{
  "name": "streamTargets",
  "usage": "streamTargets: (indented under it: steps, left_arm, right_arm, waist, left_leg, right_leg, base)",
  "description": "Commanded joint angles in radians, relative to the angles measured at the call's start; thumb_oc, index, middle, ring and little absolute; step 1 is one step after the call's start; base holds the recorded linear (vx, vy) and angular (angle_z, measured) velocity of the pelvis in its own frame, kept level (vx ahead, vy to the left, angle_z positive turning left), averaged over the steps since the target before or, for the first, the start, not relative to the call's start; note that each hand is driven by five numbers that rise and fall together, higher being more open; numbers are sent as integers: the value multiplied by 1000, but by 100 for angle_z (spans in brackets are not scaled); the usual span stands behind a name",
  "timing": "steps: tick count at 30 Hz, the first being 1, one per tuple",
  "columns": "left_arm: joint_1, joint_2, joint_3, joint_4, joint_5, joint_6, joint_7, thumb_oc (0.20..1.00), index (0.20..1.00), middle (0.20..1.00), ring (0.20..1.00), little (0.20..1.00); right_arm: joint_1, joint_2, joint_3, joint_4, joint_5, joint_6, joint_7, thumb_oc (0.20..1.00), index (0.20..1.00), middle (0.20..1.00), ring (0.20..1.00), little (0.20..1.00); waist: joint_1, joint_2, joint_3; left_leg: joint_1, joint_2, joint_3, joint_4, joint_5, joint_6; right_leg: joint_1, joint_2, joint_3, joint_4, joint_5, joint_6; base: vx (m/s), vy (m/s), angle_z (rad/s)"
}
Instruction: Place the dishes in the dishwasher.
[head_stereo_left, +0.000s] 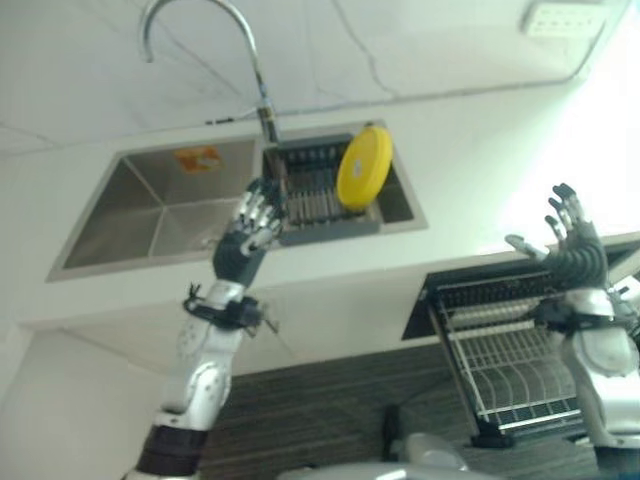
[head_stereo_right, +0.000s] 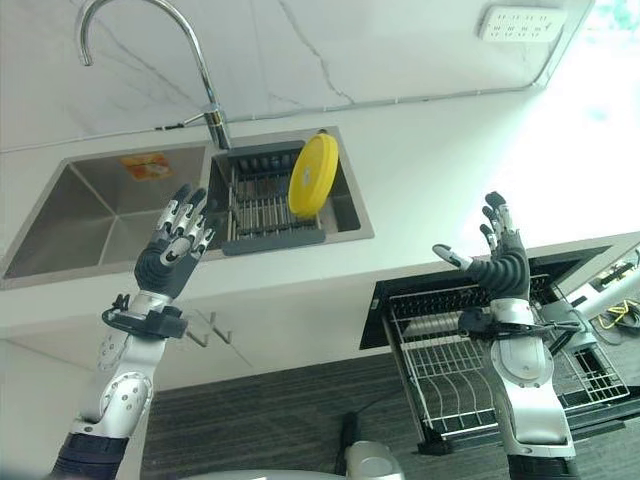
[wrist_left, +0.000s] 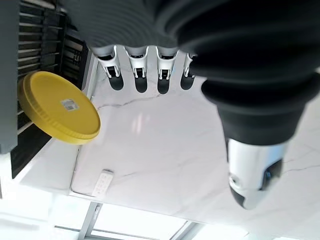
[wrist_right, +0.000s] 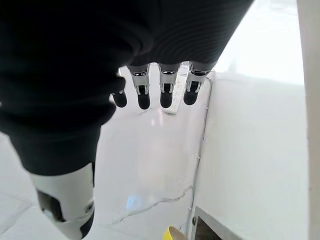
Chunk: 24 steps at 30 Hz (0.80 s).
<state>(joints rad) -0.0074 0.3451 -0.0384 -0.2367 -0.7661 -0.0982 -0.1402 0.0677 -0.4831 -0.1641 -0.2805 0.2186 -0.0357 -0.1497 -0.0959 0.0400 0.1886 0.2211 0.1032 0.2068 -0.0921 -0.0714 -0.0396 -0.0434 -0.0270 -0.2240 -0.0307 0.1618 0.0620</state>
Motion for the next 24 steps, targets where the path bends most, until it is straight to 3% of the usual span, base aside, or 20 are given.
streamTargets:
  steps: [1, 2, 3, 5, 7, 10, 13, 17, 22, 24]
  left_arm:
    - [38, 46, 49, -113, 37, -162, -15, 1000, 1000, 1000, 1000, 1000]
    - [37, 46, 49, -116, 36, -164, -15, 1000, 1000, 1000, 1000, 1000]
    - [33, 48, 53, -121, 29, -190, -17, 1000, 1000, 1000, 1000, 1000]
    - [38, 55, 61, -134, 19, -211, -22, 1000, 1000, 1000, 1000, 1000]
    - [35, 56, 69, -136, 34, -231, -16, 1000, 1000, 1000, 1000, 1000]
    - [17, 54, 69, -129, 35, -208, -11, 1000, 1000, 1000, 1000, 1000]
    - [-27, 63, 54, -108, 88, -196, 2, 1000, 1000, 1000, 1000, 1000]
    - [-27, 75, 77, -105, 71, -182, -7, 1000, 1000, 1000, 1000, 1000]
    - [-57, 84, 43, -103, 108, -177, 7, 1000, 1000, 1000, 1000, 1000]
    - [-53, 88, 43, -107, 89, -167, -12, 1000, 1000, 1000, 1000, 1000]
  right_arm:
    - [-11, -63, -27, -57, 46, -3, 71, 1000, 1000, 1000, 1000, 1000]
    - [-17, -62, -23, -56, 40, 0, 68, 1000, 1000, 1000, 1000, 1000]
    - [-49, -58, 1, -42, 0, 13, 45, 1000, 1000, 1000, 1000, 1000]
    - [-57, -64, 12, -42, 1, 10, 30, 1000, 1000, 1000, 1000, 1000]
    - [-43, -71, -6, -55, 33, -2, 43, 1000, 1000, 1000, 1000, 1000]
    - [-14, -65, -40, -71, 36, -3, 42, 1000, 1000, 1000, 1000, 1000]
    - [-26, -27, -34, -71, 38, -26, 6, 1000, 1000, 1000, 1000, 1000]
    - [-39, 4, -10, -79, 33, -32, -13, 1000, 1000, 1000, 1000, 1000]
    - [-89, 14, 15, -60, 84, -104, -58, 1000, 1000, 1000, 1000, 1000]
    - [-95, 18, 18, -51, 90, -94, -19, 1000, 1000, 1000, 1000, 1000]
  waist:
    - [6, -63, -8]
    - [8, -62, -7]
    - [22, -56, -2]
    - [41, -49, 2]
    - [47, -48, -2]
    - [48, -45, -19]
    - [53, -54, -21]
    - [70, -62, -28]
    - [100, -78, -26]
    - [115, -78, -28]
  left_leg:
    - [-195, -43, -28, 401, -26, -14]
    - [-197, -43, -29, 388, -27, -13]
    - [-195, -43, -27, 283, -32, -10]
    - [-194, -46, -33, 146, 25, -23]
    - [-202, -43, -38, 105, 47, -22]
    - [-157, -38, -39, 23, 63, -29]
    - [-133, -36, -27, 5, 47, -25]
    - [-118, -50, -17, 5, 25, -3]
    - [-118, -69, -26, 14, 7, 30]
    - [-123, -75, -40, 18, 3, 41]
  right_leg:
    - [96, -48, 68, 61, -195, -6]
    - [97, -48, 71, 57, -193, -4]
    - [113, -48, 84, 27, -186, 11]
    - [152, -45, 94, -38, -169, 32]
    - [157, -48, 106, -57, -175, 40]
    - [148, -60, 62, -48, -173, 59]
    - [134, -96, -3, -19, -161, 88]
    - [129, -121, -34, 7, -163, 103]
    - [125, -149, -50, 48, -170, 122]
    - [128, -150, -51, 74, -185, 120]
  base:
    - [259, -437, -4]
    - [303, -357, 21]
    - [84, 136, 22]
    - [131, 198, -46]
    - [98, 210, -57]
    - [53, 200, -2]
    - [57, 149, 27]
    - [84, 157, 34]
    - [69, 104, 12]
    - [70, 86, -9]
